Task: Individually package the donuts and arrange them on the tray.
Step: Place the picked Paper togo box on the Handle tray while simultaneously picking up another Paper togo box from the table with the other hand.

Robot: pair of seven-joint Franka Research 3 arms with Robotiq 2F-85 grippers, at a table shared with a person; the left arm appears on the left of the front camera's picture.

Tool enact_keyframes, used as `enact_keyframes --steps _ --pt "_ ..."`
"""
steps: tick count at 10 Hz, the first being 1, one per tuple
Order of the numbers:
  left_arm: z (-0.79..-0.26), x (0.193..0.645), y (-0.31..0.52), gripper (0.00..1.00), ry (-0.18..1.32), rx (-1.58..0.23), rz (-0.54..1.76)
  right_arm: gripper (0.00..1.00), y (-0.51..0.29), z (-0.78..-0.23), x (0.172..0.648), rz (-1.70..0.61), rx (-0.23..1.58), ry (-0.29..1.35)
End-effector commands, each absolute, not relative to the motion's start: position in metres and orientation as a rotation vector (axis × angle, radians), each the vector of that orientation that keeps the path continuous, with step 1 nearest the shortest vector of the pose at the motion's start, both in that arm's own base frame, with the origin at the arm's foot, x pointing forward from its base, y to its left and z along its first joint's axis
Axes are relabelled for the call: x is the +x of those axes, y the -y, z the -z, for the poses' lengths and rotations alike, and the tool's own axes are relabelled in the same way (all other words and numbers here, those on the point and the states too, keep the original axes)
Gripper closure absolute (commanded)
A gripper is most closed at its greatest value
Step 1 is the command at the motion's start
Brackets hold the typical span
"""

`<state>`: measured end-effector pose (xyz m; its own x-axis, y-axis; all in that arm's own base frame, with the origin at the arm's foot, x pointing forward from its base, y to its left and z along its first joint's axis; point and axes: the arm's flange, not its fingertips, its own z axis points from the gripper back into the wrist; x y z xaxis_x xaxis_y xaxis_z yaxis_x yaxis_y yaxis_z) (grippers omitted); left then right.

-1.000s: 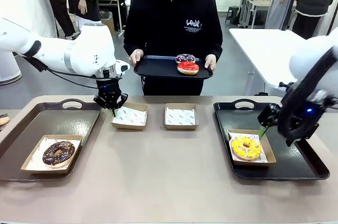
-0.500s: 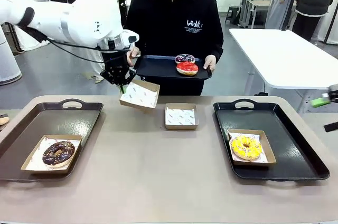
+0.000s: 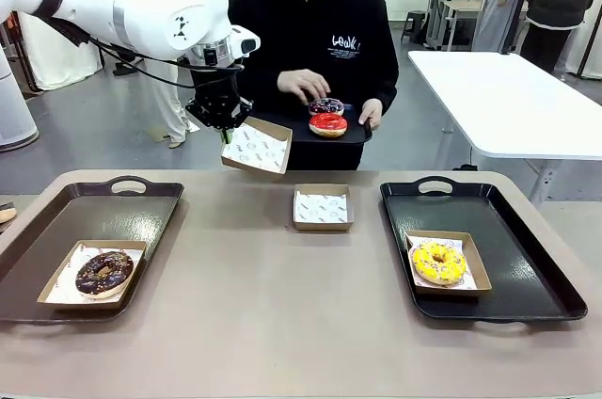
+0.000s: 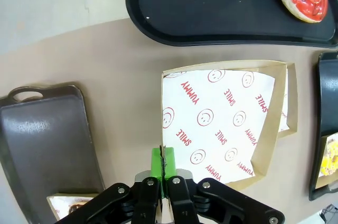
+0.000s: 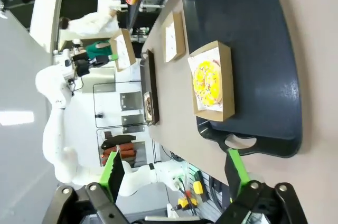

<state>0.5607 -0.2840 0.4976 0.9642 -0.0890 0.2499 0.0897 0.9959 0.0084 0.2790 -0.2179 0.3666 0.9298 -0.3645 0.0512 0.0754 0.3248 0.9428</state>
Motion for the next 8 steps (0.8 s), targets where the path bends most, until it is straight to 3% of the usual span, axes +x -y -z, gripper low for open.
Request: enact_keyframes --steps 1,3,4,8 --pt "-0.4972 0.5605 0.2845 1.0 0.249 -0.013 0.102 0.0 0.2302 -0.3622 0.2837 0.226 1.236 0.3" --pt "-0.4972 0.5605 0.2845 1.0 0.249 -0.013 0.102 0.0 0.2242 -0.3615 0.2867 0.176 1.201 0.356" --pt "-0.4972 0.5605 0.2845 1.0 0.249 -0.013 0.102 0.0 0.2261 -0.3626 0.2778 0.24 1.22 0.29" --pt "-0.4972 0.5605 0.2845 1.0 0.249 -0.013 0.102 0.0 0.2261 -0.3626 0.2778 0.24 1.22 0.29"
